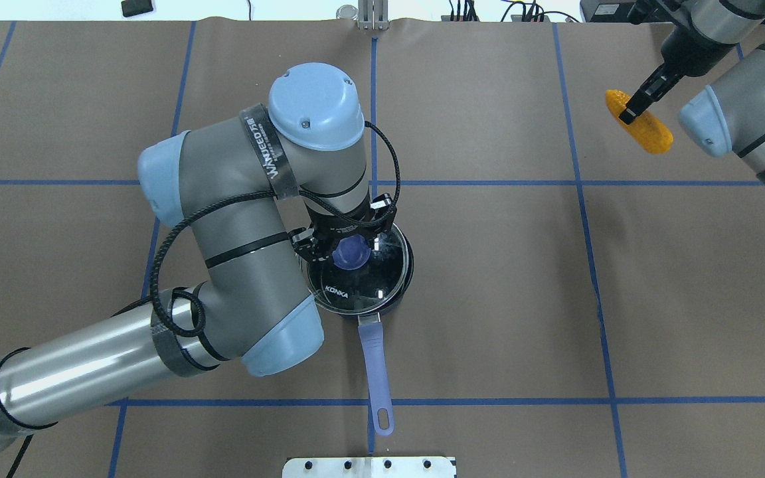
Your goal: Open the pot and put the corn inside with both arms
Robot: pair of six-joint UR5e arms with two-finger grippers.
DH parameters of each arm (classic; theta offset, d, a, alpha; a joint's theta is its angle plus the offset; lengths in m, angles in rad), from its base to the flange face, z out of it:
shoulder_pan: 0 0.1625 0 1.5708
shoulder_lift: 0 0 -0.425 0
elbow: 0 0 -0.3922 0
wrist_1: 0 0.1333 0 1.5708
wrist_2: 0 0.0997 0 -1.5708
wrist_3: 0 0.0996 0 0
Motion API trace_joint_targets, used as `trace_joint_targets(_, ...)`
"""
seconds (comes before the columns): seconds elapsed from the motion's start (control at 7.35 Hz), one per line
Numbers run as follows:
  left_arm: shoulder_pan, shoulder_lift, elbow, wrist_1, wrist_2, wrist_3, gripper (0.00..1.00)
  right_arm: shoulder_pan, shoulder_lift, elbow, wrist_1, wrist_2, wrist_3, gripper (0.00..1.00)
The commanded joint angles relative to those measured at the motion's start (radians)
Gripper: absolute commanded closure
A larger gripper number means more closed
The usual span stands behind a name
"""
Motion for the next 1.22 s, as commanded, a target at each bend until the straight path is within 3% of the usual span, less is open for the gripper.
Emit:
trace_joint_targets(0.0,-0.021,0.091,-0.175,0.09,-0.001,0.076,0.38,-0.001,0.049,0.001,0.002,0.02,0.152,0.72)
trace_joint_targets(0.41,-0.078,0.335,-0.375,0.083,-0.004,0.267,0.38,-0.075,0.128,0.032,0.01,0.023,0.439,0.73)
trace_joint_targets(0.68,-0.121,0.455,-0.429,0.057,-0.006,0.366,0.38,-0.133,0.171,0.071,0.011,0.012,0.608,0.73)
trace_joint_targets(0.95,-0.187,0.689,-0.423,-0.207,-0.03,0.468,0.38,-0.214,0.195,0.126,0.011,-0.061,0.766,0.74)
trace_joint_targets(1.09,-0.251,0.777,-0.409,-0.283,-0.102,0.558,0.38,-0.256,0.215,0.145,0.011,-0.098,0.839,0.74)
